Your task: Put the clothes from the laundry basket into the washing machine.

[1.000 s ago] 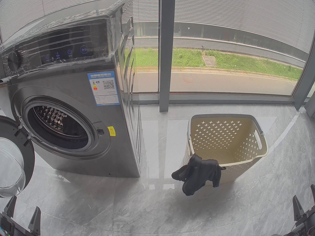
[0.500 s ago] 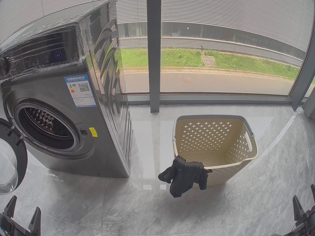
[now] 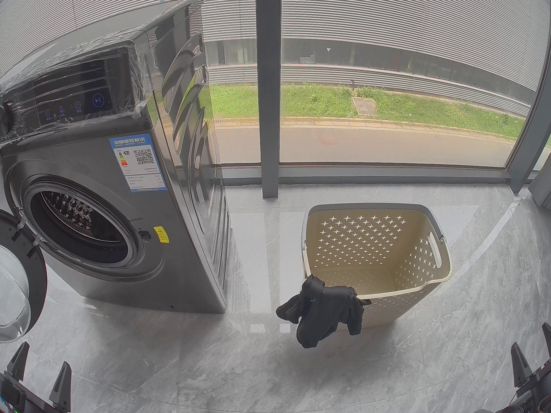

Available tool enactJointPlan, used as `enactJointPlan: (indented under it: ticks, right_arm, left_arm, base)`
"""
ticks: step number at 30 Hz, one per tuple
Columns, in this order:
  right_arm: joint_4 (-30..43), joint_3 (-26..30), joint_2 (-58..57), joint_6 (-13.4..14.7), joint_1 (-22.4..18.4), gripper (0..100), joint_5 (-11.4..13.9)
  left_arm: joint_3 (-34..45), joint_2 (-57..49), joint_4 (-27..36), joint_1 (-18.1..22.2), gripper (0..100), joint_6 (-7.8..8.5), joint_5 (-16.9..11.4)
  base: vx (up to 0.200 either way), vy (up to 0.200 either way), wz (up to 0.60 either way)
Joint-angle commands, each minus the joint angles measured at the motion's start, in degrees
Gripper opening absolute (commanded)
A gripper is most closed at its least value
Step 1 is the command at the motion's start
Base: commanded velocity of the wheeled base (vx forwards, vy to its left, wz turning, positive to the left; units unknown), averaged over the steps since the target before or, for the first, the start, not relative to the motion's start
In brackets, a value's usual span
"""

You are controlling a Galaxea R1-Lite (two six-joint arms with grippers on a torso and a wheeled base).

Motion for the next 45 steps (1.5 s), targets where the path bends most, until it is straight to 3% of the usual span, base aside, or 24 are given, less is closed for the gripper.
enactJointPlan:
  ticks: [1,4,7,9,10,11,15,18,25,36,41,45]
  right_arm:
    - [-1.4,0.3,-0.5,0.1,0.0,100,-0.1]
    - [-2.8,-11.3,1.6,0.6,0.4,100,0.4]
    - [2.0,-19.6,12.6,0.7,5.0,100,3.8]
    - [2.0,-19.6,12.6,0.7,5.0,100,3.8]
    - [3.7,-18.7,20.4,1.0,10.6,100,8.7]
    - [3.1,-17.2,25.3,1.6,13.1,100,10.3]
    - [-2.5,-15.4,37.0,5.8,18.5,100,12.0]
    - [-7.2,-15.2,49.2,6.3,20.8,100,13.8]
    - [-17.6,-15.1,67.2,6.5,23.2,100,14.1]
    - [-31.4,-16.0,85.3,6.1,23.4,100,13.7]
    - [-38.7,-18.0,95.0,5.9,24.0,100,13.3]
    - [-40.4,-20.8,101.2,5.9,25.0,100,13.1]
  left_arm:
    - [1.0,-0.6,0.0,0.0,100,-0.04,0.0]
    - [1.0,-0.6,0.0,0.0,100,-0.04,0.0]
    - [1.0,-0.6,0.0,0.0,100,0.05,0.0]
    - [1.0,-0.6,0.0,0.0,100,0.05,0.0]
    - [1.0,-0.6,0.0,0.0,100,-0.04,0.0]
    - [1.0,-0.6,0.0,0.0,100,-0.04,0.0]
    - [1.0,-0.6,0.0,0.0,100,-0.04,0.0]
    - [1.0,-0.6,0.0,0.0,100,-0.04,0.0]
    - [1.0,-0.6,0.0,0.0,100,-0.04,0.0]
    - [1.0,-0.6,0.0,0.0,100,-0.12,0.0]
    - [1.0,-0.6,0.0,0.0,100,-0.12,0.0]
    - [1.0,-0.6,0.0,0.0,100,-0.12,0.0]
  base:
    - [0.0,0.0,0.0]
    - [0.0,0.0,0.0]
    - [0.0,0.0,0.0]
    - [0.0,0.0,0.0]
    - [0.0,0.0,0.0]
    - [0.0,0.0,0.0]
    - [0.0,0.0,0.0]
    - [0.0,0.0,0.0]
    - [0.0,0.0,0.0]
    - [0.0,0.0,0.0]
    - [0.0,0.0,0.0]
    - [0.0,0.0,0.0]
